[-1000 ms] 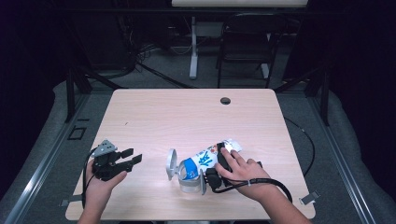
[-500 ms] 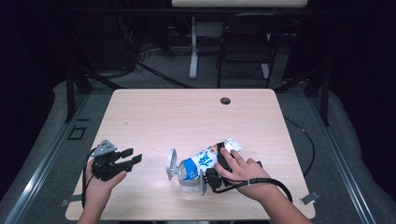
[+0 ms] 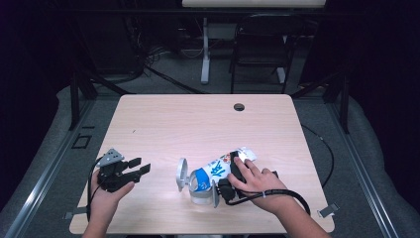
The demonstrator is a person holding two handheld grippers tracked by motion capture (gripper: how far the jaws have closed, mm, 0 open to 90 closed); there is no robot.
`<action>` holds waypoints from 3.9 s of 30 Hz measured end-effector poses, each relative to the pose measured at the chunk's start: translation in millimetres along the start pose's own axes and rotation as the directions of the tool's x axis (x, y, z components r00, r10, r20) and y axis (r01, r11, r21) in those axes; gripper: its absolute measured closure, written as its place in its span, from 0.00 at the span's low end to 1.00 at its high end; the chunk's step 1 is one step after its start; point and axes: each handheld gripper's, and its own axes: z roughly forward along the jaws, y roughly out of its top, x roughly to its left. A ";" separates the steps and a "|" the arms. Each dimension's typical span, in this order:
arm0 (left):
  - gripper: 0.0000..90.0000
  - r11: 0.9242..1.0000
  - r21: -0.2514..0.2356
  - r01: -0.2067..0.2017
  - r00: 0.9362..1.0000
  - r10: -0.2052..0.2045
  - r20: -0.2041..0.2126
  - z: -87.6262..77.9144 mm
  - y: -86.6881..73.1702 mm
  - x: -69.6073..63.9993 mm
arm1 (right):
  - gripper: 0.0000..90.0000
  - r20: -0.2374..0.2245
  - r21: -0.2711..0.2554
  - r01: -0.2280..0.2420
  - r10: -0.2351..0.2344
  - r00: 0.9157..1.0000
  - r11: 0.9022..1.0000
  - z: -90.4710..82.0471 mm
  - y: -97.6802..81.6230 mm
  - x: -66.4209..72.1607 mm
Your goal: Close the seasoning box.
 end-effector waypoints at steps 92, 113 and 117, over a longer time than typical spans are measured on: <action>0.57 1.000 0.010 0.013 1.000 -0.013 -0.004 2.1 -3.0 3.2 | 0.57 0.025 0.005 0.049 -0.049 0.998 0.999 -1.5 -1.2 -4.2; 0.57 1.000 0.012 0.009 1.000 -0.009 -0.006 2.2 -3.3 4.2 | 0.59 0.034 -0.002 0.059 -0.059 0.998 0.998 -2.4 -1.4 -3.7; 0.57 1.000 0.013 0.013 1.000 -0.013 -0.006 2.2 -3.6 4.3 | 0.60 0.037 -0.006 0.058 -0.058 0.998 0.998 -2.6 -1.6 -3.6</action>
